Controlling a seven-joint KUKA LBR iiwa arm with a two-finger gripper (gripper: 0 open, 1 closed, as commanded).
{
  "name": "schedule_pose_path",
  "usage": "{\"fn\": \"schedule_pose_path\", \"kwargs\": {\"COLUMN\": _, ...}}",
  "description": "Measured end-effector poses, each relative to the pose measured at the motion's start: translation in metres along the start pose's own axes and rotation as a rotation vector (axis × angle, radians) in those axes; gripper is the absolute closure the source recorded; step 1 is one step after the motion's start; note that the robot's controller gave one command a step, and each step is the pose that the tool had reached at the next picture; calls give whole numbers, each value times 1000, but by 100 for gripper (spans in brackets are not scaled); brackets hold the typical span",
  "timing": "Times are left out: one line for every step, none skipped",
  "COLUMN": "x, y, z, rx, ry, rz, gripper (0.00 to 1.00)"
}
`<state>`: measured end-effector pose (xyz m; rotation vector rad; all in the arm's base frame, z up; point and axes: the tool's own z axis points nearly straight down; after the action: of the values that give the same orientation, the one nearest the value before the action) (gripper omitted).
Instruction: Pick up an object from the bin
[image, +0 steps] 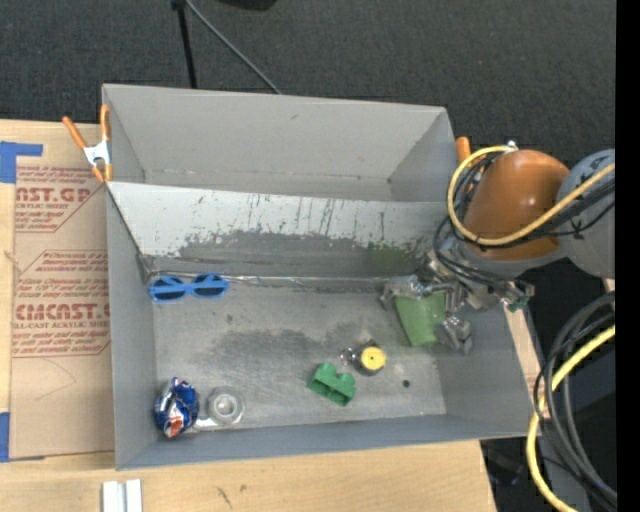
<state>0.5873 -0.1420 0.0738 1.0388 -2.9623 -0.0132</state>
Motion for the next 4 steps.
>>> {"fn": "schedule_pose_path", "kwargs": {"x": -1, "y": 0, "z": -1, "rx": 3, "ry": -4, "rz": -2, "gripper": 100}}
{"fn": "schedule_pose_path", "kwargs": {"x": 17, "y": 47, "z": -133, "rx": 14, "ry": -6, "rz": 66, "gripper": 100}}
{"fn": "schedule_pose_path", "kwargs": {"x": 18, "y": 47, "z": -128, "rx": 9, "ry": -3, "rz": 66, "gripper": 0}}
{"fn": "schedule_pose_path", "kwargs": {"x": -52, "y": 74, "z": -48, "rx": 3, "ry": -2, "rz": 15, "gripper": 0}}
